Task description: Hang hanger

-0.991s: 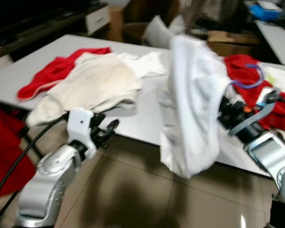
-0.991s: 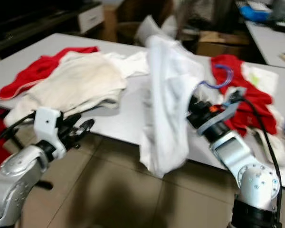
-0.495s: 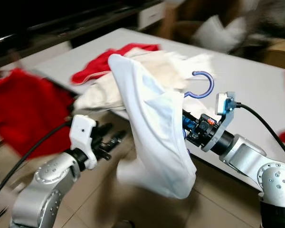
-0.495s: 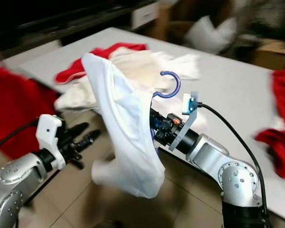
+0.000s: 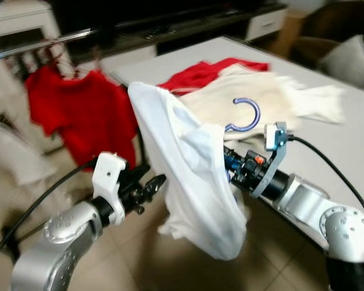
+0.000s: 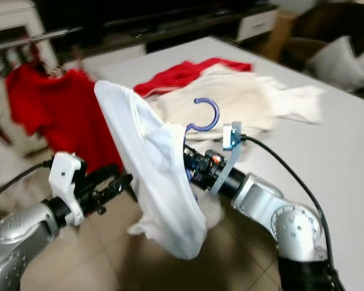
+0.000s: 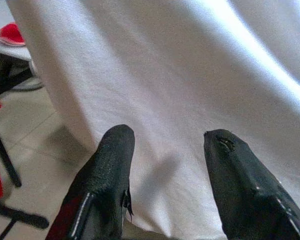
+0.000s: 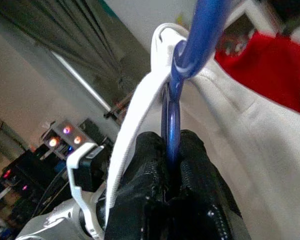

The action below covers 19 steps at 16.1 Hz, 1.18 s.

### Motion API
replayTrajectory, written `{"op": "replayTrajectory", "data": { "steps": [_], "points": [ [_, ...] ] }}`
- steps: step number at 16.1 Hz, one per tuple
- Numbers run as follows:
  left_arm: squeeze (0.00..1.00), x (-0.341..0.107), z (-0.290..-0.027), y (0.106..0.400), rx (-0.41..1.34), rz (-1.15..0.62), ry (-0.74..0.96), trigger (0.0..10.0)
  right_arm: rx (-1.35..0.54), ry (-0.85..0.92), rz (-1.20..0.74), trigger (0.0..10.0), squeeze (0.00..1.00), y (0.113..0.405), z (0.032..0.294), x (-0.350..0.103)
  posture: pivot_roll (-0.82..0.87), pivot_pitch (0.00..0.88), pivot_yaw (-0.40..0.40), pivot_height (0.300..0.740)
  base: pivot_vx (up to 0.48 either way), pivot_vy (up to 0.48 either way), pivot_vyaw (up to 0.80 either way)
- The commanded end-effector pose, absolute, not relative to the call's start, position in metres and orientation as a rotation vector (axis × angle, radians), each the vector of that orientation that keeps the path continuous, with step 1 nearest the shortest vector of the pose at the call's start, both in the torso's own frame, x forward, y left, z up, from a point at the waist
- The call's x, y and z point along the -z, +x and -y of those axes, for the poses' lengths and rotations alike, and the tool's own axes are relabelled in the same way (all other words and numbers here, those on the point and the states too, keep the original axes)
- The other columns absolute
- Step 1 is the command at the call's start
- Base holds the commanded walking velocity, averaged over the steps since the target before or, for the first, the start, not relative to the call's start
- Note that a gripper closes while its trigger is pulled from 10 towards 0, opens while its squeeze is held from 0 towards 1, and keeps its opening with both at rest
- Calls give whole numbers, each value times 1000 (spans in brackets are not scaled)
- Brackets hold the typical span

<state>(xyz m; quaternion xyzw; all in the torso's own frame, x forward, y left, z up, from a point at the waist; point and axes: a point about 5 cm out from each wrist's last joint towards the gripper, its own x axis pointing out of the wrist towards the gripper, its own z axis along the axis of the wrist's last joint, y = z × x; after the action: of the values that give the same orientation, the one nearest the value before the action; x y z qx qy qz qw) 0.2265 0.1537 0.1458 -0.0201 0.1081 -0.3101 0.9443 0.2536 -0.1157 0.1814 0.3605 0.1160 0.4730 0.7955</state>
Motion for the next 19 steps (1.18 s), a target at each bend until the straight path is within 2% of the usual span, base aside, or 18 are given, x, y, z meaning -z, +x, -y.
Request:
{"op": "replayTrajectory", "data": {
  "steps": [1, 7, 9, 11, 12, 14, 16, 17, 19],
  "points": [
    [0, -144, -154, 225, 634, -237, -36, 10000, -1038, 770, -211, 10000, 0, 253, 116, -188, 108, 0, 8, 740, 0, 0, 775],
    [0, -143, -154, 224, 647, -242, -22, 10000, -954, 720, -207, 10000, 0, 260, 122, -182, 110, 0, 7, 740, 0, 0, 775],
    [0, -143, -156, 229, 597, -225, -3, 10000, -799, 601, -200, 10000, 0, 273, 128, -174, 103, 0, 12, 740, 0, 0, 775],
    [0, -143, -158, 233, 559, -213, 12, 10000, -737, 571, -200, 10000, 0, 278, 130, -170, 103, 0, 12, 740, 0, 0, 775],
    [0, -142, -163, 242, 466, -196, 43, 10000, -571, 509, -217, 10000, 0, 288, 135, -156, 100, 0, 11, 740, 0, 0, 775],
    [0, -140, -165, 245, 438, -197, 71, 10000, -459, 460, -259, 10000, 0, 295, 140, -145, 98, 0, 12, 740, 0, 0, 775],
    [0, -137, -166, 251, 394, -193, 81, 10000, -227, 339, -369, 10000, 0, 307, 153, -120, 100, 0, 3, 740, 0, 0, 781],
    [0, -136, -166, 252, 381, -189, 81, 10000, -219, 306, -370, 10000, 0, 308, 152, -117, 100, 0, 3, 740, 0, 0, 0],
    [0, -129, -168, 252, 328, -195, 85, 10000, -330, 214, -341, 10000, 0, 301, 136, -117, 99, 0, -4, 740, 0, 0, 0]
  ]
}}
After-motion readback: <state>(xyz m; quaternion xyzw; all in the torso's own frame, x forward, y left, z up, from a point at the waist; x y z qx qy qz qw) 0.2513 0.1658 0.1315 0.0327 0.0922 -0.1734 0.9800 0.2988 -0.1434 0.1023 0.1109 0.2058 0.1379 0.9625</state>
